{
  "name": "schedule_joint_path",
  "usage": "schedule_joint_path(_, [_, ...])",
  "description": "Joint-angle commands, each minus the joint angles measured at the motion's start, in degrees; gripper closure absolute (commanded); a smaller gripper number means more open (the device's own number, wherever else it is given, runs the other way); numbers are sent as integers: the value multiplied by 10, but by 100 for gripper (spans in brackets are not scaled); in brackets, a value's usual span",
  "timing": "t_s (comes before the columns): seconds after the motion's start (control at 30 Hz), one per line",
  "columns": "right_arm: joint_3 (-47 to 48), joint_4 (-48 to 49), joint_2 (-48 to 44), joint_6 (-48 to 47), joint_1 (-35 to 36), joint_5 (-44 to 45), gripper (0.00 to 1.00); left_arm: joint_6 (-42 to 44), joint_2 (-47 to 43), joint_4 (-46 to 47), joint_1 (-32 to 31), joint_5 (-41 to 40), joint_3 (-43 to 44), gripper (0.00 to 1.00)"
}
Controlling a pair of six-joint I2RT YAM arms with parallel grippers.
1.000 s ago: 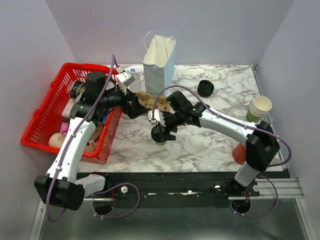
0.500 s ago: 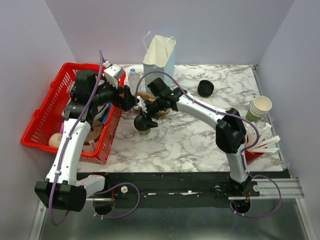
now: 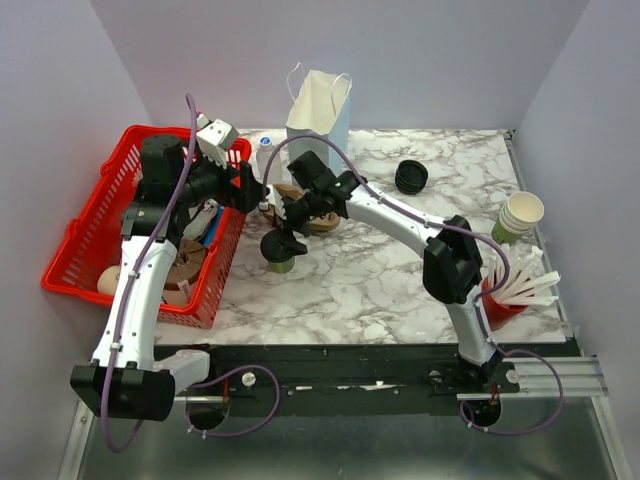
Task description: Pack the takeout coffee
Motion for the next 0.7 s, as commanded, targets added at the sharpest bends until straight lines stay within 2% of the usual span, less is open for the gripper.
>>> schedule_joint_path(0.0, [20, -5, -13, 104, -20, 29, 3, -36, -1, -15, -17, 83, 17, 2])
schedule_joint_path(0.07, [8, -2, -42, 96, -25, 52, 3, -42, 1, -10, -17, 85, 19, 1])
schedule_joint_path(0.27, [-112, 13, -108, 31, -62, 151, 8, -37, 3, -3, -15, 84, 26, 2])
schedule_joint_path(0.43, [-129, -13, -94, 17, -91, 206, 14, -58, -5, 27, -14, 91, 5, 2])
schedule_joint_path(0.67, [-108, -5, -40, -19, -93, 232, 16, -83, -9, 48, -12, 103, -14, 2])
